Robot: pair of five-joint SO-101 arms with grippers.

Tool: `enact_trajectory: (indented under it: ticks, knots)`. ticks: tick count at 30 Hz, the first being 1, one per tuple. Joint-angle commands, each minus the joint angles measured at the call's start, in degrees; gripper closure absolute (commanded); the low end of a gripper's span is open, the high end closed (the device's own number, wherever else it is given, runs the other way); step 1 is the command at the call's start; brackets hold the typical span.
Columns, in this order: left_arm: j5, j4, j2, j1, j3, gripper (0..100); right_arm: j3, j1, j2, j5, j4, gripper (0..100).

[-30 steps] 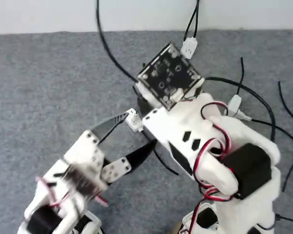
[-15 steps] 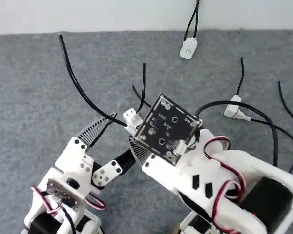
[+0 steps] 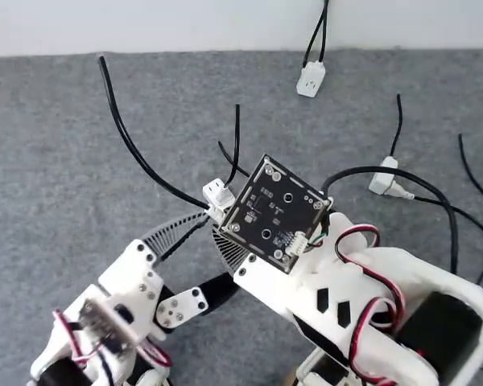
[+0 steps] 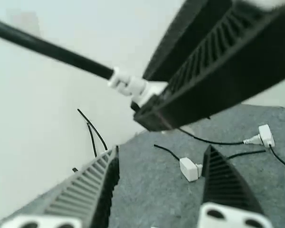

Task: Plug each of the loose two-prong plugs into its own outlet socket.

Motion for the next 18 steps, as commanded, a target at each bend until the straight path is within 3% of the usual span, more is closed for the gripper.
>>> enact_trajectory:
  ticks: [1,10,18]
  knots:
    - [0.8,0.7,-0.5,-0.3,-4.6,73,-2.3,-0.6,-1.6,0.5,1.0,99.1]
    - [2.2,2.3,-4.0,0.6,-5.3,73,8.7,-0.7,-8.6,0.3,-2.7,99.1]
    - [2.3,2.5,-4.0,1.0,-3.6,73,25.7,-0.4,-18.2,0.5,-13.9,99.1]
